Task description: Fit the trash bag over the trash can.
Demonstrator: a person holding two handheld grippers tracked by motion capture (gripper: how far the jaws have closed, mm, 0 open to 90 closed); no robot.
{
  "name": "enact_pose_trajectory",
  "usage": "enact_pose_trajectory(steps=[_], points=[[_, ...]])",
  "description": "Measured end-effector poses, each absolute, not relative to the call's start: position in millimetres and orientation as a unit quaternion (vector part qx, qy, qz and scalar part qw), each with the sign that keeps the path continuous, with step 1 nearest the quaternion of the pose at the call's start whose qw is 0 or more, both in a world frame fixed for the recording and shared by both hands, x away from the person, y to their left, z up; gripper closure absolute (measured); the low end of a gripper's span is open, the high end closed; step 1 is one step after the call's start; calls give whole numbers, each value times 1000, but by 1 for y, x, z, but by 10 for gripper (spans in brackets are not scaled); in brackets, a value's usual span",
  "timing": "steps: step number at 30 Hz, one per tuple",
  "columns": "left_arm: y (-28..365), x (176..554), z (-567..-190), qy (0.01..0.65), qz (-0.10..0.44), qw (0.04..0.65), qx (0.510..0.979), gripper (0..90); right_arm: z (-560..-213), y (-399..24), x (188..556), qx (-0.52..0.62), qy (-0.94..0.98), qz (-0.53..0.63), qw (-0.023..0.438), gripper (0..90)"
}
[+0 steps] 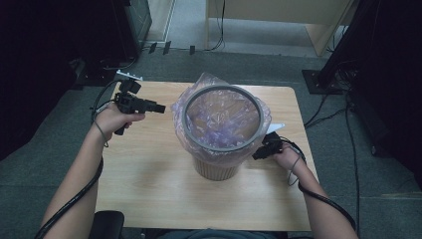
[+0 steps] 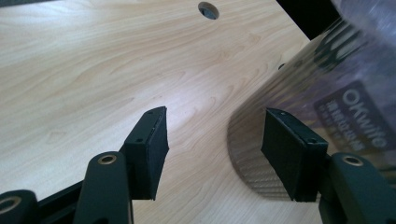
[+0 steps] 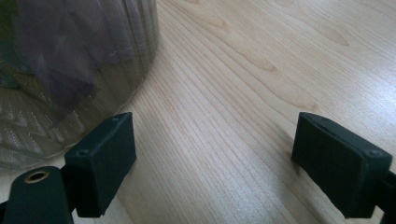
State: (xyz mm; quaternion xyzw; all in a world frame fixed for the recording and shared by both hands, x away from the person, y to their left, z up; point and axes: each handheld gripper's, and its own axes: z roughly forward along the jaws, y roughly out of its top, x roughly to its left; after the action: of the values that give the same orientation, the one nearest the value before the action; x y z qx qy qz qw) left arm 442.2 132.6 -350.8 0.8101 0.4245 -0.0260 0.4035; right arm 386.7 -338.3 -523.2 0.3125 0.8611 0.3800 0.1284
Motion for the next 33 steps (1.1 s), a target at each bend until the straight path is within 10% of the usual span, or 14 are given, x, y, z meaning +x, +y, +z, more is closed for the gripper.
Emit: enact_pose_trajectory(steps=[33], points=[[132,430,-449,442,-22,388,809,396,-523,-338,387,313,861,380,128,134]])
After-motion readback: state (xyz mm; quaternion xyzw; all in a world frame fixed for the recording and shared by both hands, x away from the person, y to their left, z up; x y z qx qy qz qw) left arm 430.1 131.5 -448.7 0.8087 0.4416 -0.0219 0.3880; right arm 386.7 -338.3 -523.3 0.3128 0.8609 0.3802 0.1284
